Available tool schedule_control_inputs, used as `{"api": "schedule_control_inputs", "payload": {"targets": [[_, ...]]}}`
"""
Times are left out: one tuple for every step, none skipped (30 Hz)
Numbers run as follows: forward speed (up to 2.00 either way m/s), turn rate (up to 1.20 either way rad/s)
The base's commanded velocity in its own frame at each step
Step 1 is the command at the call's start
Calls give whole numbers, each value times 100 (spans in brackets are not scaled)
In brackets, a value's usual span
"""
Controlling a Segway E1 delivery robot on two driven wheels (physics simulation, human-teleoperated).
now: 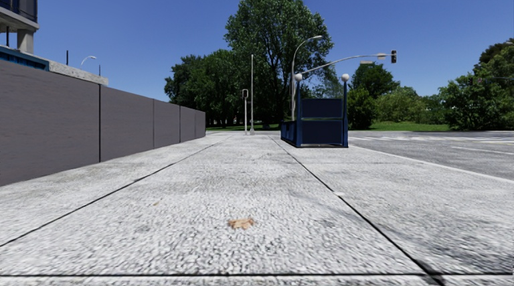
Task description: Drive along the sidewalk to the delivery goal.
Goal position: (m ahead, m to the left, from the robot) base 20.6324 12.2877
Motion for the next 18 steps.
{"api": "schedule_control_inputs", "payload": {"targets": [[200,0],[200,0],[200,0],[200,0],[200,0],[200,0],[200,0],[200,0],[200,0],[200,0],[200,0],[200,0],[200,0],[200,0],[200,0],[200,0],[200,0],[200,0]]}}
